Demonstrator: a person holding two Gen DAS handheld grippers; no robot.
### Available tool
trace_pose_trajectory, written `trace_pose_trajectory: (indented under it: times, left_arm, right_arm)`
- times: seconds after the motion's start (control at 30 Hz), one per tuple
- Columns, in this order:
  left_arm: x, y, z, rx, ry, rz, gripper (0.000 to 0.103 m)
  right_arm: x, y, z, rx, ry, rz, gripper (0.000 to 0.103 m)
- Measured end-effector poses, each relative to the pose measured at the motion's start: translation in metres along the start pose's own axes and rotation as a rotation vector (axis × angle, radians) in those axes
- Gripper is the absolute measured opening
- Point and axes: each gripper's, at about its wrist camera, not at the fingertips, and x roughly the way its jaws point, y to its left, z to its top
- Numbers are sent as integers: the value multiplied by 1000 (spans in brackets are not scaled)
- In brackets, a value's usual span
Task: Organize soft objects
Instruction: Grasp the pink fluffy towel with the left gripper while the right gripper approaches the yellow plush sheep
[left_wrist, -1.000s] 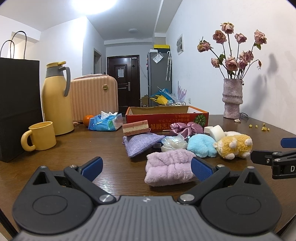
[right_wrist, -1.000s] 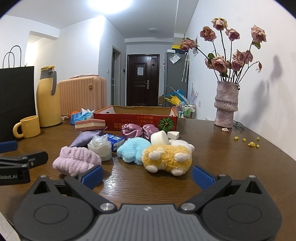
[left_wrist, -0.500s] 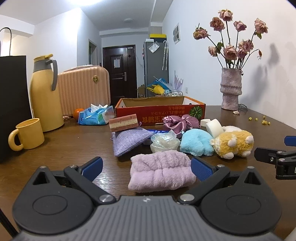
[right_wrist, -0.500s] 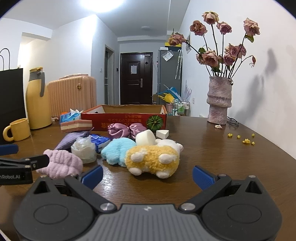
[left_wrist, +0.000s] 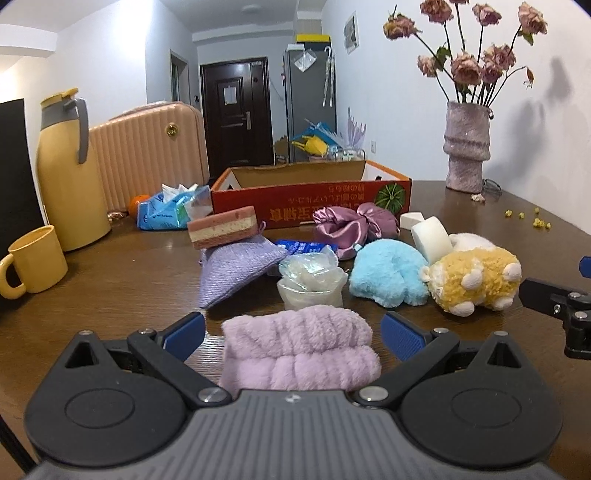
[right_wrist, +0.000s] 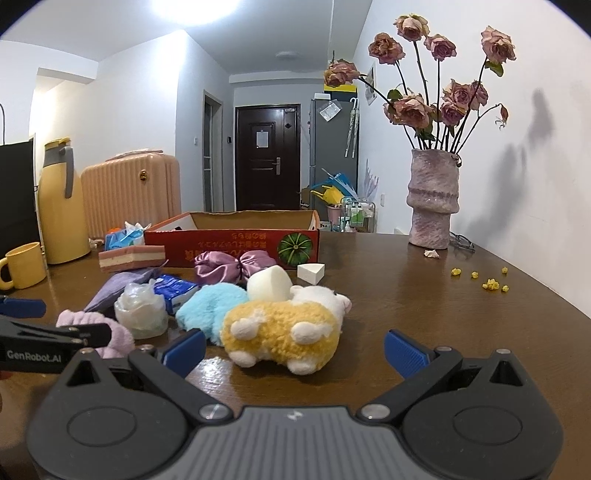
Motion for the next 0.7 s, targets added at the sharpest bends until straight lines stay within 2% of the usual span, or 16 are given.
trace_pose_trajectory:
  times: [0.4,0.63,0.7]
  left_arm:
    - [40,-9,5,-9,127,41,103]
    - [52,-3,4,-52,185,20,103]
    - [51,-1,3,-58,184,8,99]
  right_arm:
    - [20,-13,-1,33,26,5,103]
    - [24,-15,-1,42,36,11,103]
    - [25,-15,-1,42,39,9,103]
